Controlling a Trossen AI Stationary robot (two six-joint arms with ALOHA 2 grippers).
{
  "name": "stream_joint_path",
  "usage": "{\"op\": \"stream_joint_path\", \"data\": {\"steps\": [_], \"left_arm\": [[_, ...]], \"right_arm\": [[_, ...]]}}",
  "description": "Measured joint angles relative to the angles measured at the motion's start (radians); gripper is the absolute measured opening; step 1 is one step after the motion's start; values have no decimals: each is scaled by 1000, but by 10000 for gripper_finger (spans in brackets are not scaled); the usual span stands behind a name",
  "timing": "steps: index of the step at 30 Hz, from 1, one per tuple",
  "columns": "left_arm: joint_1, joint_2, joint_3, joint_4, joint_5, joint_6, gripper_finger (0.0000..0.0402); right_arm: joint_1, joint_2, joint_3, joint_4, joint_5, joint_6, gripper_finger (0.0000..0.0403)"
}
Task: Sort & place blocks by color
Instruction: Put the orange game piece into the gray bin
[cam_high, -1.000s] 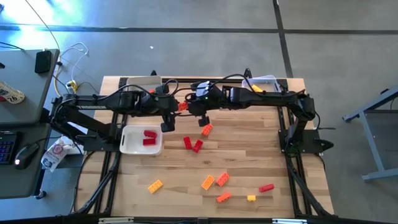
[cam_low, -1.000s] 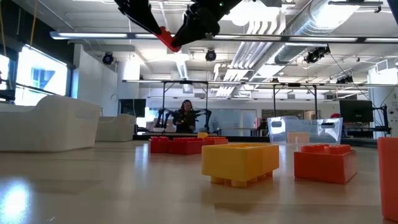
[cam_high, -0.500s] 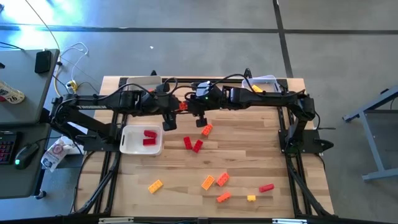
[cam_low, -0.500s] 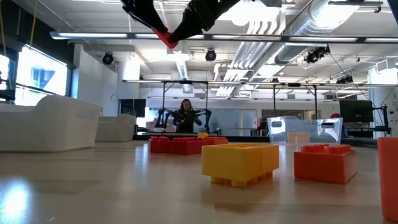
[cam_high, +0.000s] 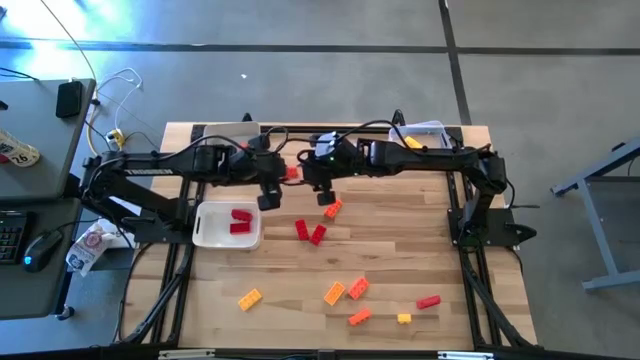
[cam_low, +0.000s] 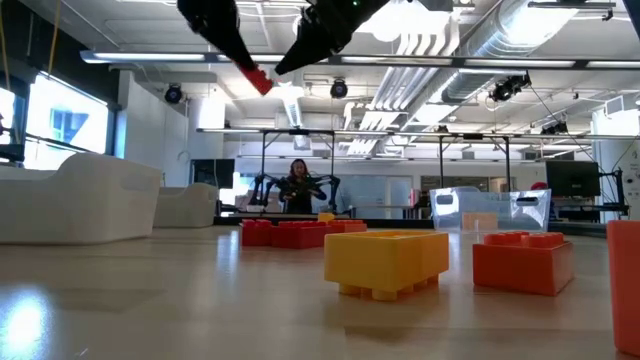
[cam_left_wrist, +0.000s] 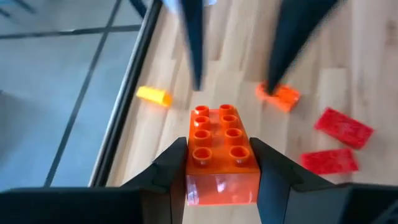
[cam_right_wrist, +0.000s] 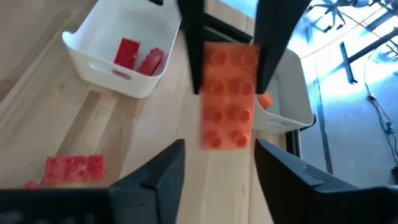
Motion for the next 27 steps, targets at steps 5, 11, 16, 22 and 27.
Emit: {"op": "stream_joint_path", "data": {"steps": [5, 11, 16, 22, 27], "left_arm": [[9, -2, 0, -83, -86, -32, 113], [71, -2, 0, -194, -119, -71, 113], [153, -2, 1, -270, -131, -104, 113], [275, -2, 2, -330, -130, -135, 115], [372, -2, -54, -321, -129, -135, 115]], "right_arm": [[0, 0, 0, -80, 0, -8, 212], [-1, 0, 0, -199, -51, -50, 216], [0, 0, 0, -286, -79, -51, 216], [0, 0, 0, -378, -198, -48, 217], [0, 0, 0, -435, -240, -26, 217]]}}
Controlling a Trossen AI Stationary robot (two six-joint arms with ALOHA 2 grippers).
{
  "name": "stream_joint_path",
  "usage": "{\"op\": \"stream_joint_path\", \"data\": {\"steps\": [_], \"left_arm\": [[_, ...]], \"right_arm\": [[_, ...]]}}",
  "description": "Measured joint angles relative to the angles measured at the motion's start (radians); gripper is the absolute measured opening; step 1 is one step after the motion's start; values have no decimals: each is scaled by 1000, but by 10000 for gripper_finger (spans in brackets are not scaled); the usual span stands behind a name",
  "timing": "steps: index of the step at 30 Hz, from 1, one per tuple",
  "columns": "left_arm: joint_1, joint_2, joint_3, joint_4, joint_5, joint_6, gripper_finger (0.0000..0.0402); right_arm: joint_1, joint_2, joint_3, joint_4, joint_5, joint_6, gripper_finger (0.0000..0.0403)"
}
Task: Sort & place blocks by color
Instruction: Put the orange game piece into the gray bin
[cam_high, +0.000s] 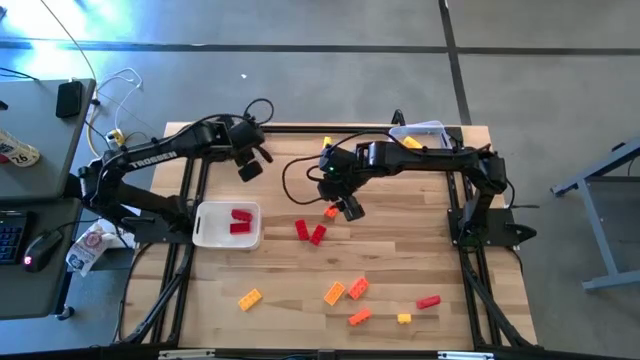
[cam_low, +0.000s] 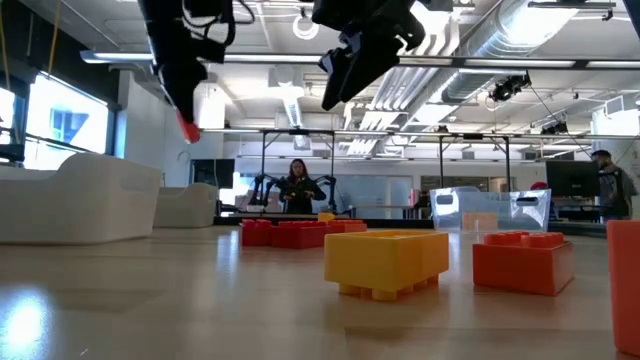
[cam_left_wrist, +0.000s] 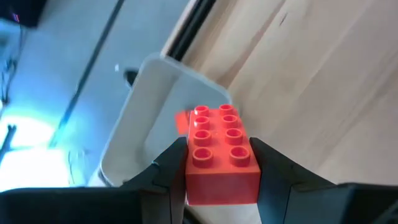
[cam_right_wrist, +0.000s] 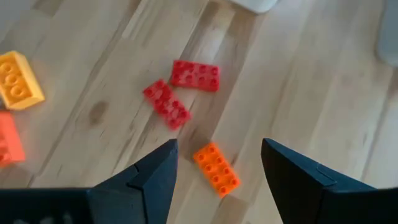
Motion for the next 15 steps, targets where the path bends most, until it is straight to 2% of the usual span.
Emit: {"op": "stream_joint_path", "data": {"steps": [7, 15], "left_arm": [[144, 0, -92, 76, 31, -8, 115], [275, 0, -98, 204, 124, -59, 115]], "right_arm": [[0, 0, 0, -30, 0, 27, 217], [0, 0, -1, -56, 0, 27, 217]]}}
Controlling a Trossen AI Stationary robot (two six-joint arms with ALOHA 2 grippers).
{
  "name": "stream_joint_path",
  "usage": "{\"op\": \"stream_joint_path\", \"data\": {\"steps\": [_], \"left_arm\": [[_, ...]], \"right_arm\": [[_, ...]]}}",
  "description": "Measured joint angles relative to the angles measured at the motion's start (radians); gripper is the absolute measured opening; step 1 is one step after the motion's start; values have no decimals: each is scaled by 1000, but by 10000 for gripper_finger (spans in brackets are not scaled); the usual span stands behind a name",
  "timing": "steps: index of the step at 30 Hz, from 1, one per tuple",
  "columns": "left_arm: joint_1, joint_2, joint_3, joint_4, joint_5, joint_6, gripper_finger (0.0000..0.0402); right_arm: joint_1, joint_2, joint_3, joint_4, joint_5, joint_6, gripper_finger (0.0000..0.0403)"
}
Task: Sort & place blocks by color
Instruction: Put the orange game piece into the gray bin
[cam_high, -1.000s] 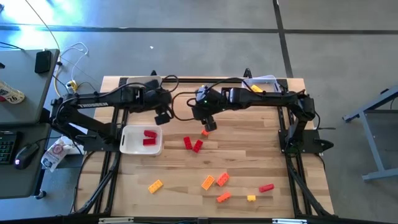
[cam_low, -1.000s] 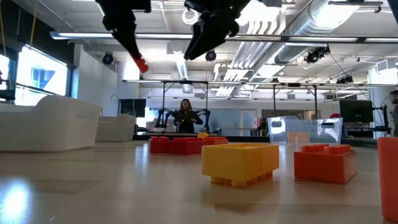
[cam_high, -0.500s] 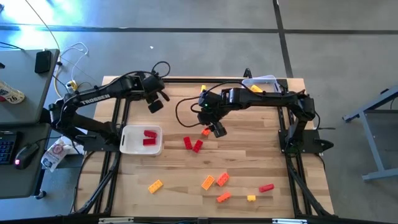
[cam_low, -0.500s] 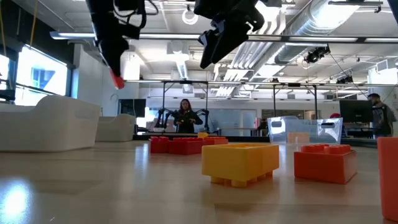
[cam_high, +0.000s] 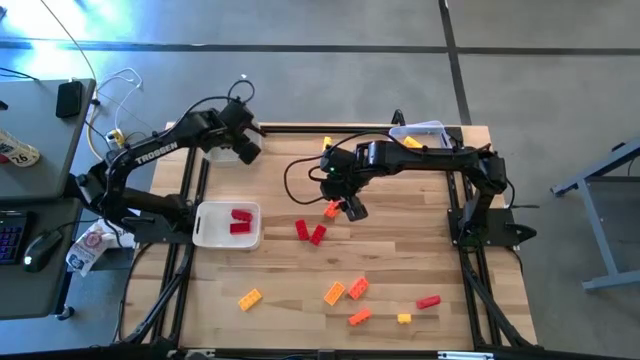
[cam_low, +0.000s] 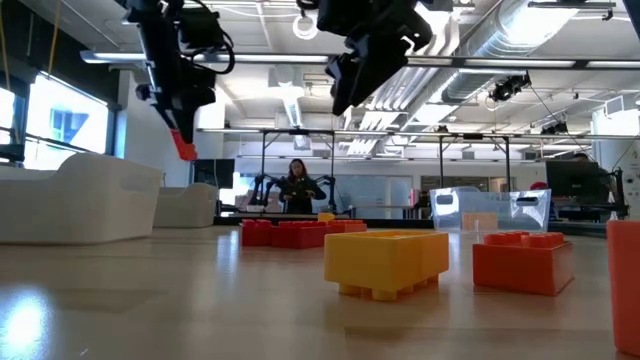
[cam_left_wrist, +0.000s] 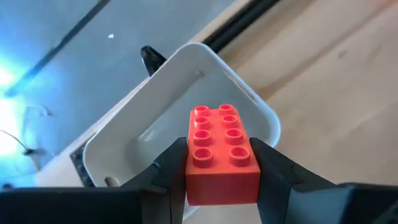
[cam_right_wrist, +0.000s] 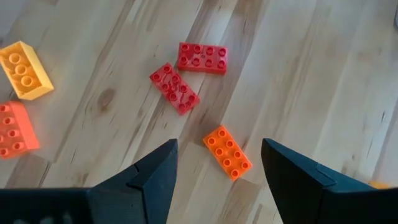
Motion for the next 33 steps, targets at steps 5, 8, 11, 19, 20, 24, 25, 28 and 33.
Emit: {"op": "stream_joint_path", "data": {"steps": [5, 8, 11, 19, 20, 24, 25, 28, 33], "left_arm": [[55, 1, 0, 25, 65, -28, 116], [73, 16, 0, 30, 73, -27, 117], [91, 52, -1, 28, 77, -27, 117], [99, 188, -1, 25, 112, 10, 118], [100, 200, -1, 25, 112, 18, 118], [99, 221, -2, 22, 112, 25, 127], [98, 221, -2, 19, 112, 25, 132], [99, 220, -2, 9, 93, 10, 150], [99, 220, -2, -70, 53, -4, 181]], "right_arm": [[-2, 0, 0, -17, 4, 0, 217], [-2, 0, 0, -17, 7, 14, 217], [-1, 0, 0, -17, 7, 58, 217], [26, 0, 0, -35, -30, 125, 217], [31, 0, -1, -36, -56, 123, 217], [65, 0, -1, -30, -116, 132, 217], [77, 0, -1, -28, -113, 138, 217], [117, 0, -1, -24, -100, 163, 217], [187, 1, -1, 4, -100, 218, 217]]}}
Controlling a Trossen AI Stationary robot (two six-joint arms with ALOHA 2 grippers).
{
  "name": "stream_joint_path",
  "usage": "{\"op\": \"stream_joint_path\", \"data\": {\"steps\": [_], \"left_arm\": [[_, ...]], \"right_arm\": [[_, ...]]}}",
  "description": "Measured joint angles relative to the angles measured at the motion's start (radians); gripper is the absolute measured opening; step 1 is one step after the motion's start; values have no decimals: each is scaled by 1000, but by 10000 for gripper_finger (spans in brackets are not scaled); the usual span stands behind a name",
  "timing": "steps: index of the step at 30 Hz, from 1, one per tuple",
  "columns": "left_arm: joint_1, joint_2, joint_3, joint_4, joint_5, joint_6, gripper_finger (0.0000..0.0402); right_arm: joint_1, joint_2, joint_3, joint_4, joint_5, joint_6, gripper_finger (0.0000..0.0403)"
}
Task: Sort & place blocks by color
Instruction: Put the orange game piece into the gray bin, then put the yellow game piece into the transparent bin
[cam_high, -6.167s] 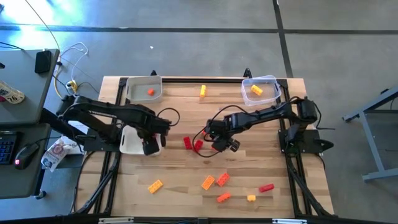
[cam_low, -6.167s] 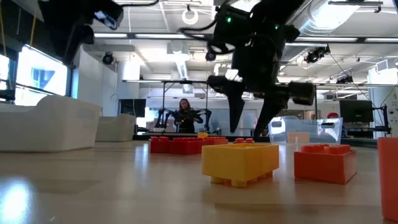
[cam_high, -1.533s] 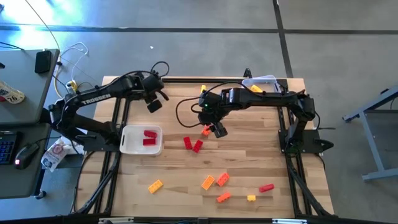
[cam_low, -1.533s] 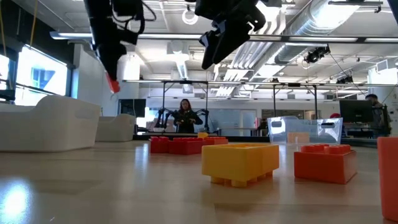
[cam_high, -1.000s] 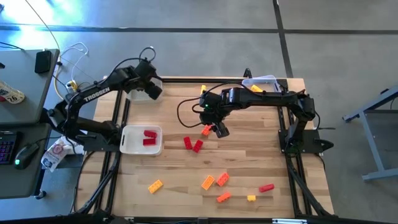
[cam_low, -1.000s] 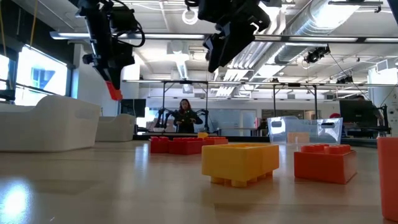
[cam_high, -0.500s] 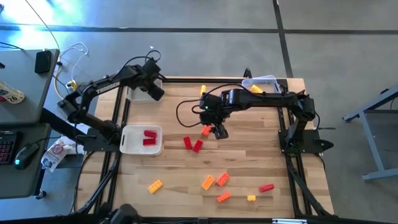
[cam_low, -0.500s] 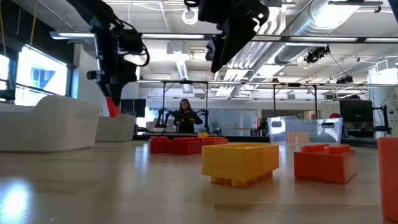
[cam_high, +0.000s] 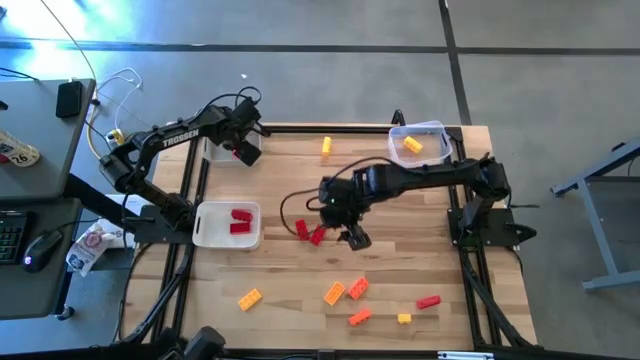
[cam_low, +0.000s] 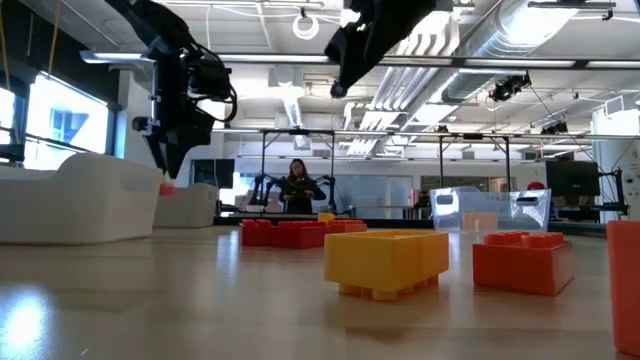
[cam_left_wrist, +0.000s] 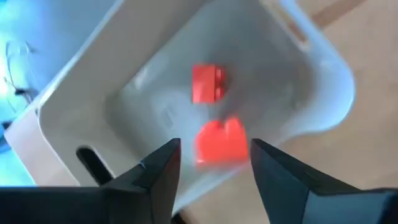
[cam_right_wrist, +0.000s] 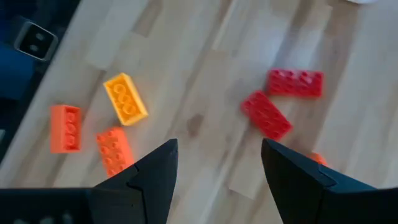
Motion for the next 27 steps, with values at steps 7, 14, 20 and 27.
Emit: {"op": "stream_joint_path", "data": {"steps": [7, 14, 20, 27], "left_arm": [[-3, -1, 0, -47, 20, -20, 208], [-22, -48, 0, -89, 98, -35, 207], [-88, -161, 1, -87, 181, -100, 208], [-214, -303, 1, -87, 287, -163, 207]], "right_arm": [[103, 0, 0, 71, 35, 18, 217], [198, 0, 0, 99, 94, 18, 217], [265, 7, 0, 112, 186, 21, 217], [304, 64, 0, 157, 204, 19, 217]]}}
